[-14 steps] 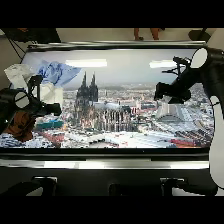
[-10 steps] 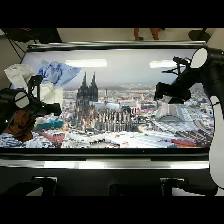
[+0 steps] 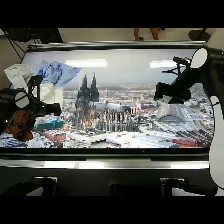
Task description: Fold the shirts.
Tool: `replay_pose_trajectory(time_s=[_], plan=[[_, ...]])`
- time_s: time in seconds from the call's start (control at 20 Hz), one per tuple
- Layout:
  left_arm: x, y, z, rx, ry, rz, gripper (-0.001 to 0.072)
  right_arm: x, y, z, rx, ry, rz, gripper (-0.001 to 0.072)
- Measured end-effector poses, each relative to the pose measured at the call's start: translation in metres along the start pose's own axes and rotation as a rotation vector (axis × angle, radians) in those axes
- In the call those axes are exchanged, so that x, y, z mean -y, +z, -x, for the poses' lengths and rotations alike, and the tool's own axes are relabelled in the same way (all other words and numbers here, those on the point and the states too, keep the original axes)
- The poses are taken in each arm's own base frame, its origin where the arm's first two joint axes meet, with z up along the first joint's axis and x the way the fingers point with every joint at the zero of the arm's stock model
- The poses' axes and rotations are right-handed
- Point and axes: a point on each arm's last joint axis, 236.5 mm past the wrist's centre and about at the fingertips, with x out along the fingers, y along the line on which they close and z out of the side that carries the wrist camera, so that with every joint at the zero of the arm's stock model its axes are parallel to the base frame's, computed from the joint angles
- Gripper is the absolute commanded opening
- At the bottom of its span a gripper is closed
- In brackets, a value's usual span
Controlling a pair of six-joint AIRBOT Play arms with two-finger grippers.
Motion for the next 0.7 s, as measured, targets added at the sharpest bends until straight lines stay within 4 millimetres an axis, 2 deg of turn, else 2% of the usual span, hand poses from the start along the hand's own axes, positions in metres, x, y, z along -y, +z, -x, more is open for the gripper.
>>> replay_pose_trajectory(time_s=[0.3,0.55,0.6,0.7], plan=[[0.003,0.001,0.000,0.004,-0.013,0.012,0.0715,0.000,0.001,0.000,0.004,0.001,0.000,0.0695],[0.007,0.004,0.000,0.017,-0.032,0.004,0.0720,-0.005,0.021,0.001,0.088,0.019,0.000,0.0694],[0.003,0.010,0.002,0.035,-0.014,-0.033,0.0720,-0.006,0.026,0.001,0.110,0.024,0.000,0.0694],[-0.028,0.029,0.012,0.086,0.095,-0.096,0.0720,-0.008,0.034,0.003,0.144,0.033,0.000,0.0694]])
